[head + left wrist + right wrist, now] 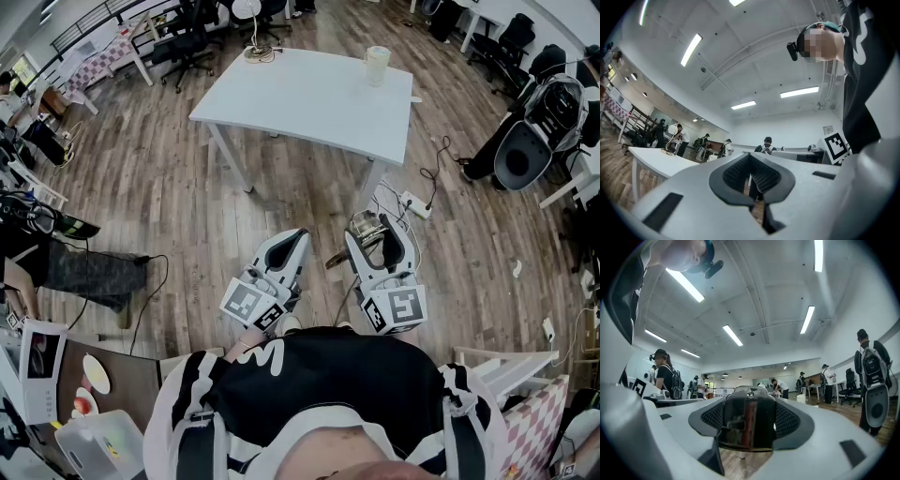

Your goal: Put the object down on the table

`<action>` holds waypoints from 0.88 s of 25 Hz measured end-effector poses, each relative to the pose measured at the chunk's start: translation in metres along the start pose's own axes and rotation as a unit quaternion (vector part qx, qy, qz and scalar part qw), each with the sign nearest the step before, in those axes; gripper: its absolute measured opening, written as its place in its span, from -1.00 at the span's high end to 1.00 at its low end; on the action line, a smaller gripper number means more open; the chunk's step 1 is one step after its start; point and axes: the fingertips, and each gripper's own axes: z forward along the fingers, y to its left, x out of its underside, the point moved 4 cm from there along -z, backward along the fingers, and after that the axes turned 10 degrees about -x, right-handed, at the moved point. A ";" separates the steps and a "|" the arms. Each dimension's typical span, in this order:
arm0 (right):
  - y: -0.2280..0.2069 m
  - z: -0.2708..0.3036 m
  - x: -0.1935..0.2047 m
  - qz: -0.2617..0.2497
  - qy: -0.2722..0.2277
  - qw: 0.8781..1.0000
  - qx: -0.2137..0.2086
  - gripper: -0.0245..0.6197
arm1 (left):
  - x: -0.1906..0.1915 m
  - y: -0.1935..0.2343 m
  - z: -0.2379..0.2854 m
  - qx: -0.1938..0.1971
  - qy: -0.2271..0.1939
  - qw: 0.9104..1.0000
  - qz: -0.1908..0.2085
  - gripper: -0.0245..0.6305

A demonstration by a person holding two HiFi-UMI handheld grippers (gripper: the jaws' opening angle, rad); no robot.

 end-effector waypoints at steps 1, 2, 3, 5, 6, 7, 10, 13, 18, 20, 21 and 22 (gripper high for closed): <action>-0.001 0.000 0.000 0.001 -0.001 1.000 0.000 0.00 | 0.000 0.000 0.001 0.000 0.000 1.000 -0.001 0.91; -0.001 0.001 0.001 0.001 -0.001 1.000 0.000 0.00 | 0.000 0.000 0.002 0.000 0.000 1.000 -0.001 0.91; -0.002 0.002 0.001 0.000 -0.001 1.000 0.000 0.00 | 0.000 0.001 0.002 0.000 0.000 1.000 -0.002 0.91; 0.000 0.004 0.002 -0.002 0.002 1.000 0.000 0.00 | 0.001 0.004 0.002 -0.001 -0.001 1.000 -0.004 0.91; 0.000 0.005 0.003 -0.002 0.003 1.000 -0.001 0.00 | 0.002 0.005 0.001 -0.001 -0.002 1.000 -0.005 0.91; 0.001 0.007 0.004 -0.002 0.003 1.000 -0.001 0.00 | 0.002 0.007 0.000 -0.002 -0.002 1.000 -0.006 0.91; 0.003 0.010 0.004 -0.002 0.005 1.000 -0.001 0.00 | 0.002 0.011 -0.001 -0.004 -0.001 1.000 -0.009 0.91; 0.005 0.013 0.005 -0.002 0.007 1.000 0.002 0.00 | 0.001 0.014 -0.001 -0.003 -0.002 1.000 -0.011 0.91; 0.011 0.019 0.012 0.004 0.010 1.000 0.000 0.00 | 0.002 0.021 -0.006 0.001 -0.002 1.000 -0.013 0.91; 0.013 0.021 0.014 0.014 0.005 1.000 0.000 0.00 | 0.001 0.024 -0.007 0.002 -0.002 1.000 -0.013 0.91; 0.013 0.022 0.014 0.018 0.001 1.000 0.000 0.00 | 0.000 0.026 -0.008 0.002 -0.002 1.000 -0.012 0.91; 0.014 0.023 0.014 0.021 -0.002 1.000 0.002 0.00 | -0.001 0.028 -0.008 0.003 -0.001 1.000 -0.012 0.91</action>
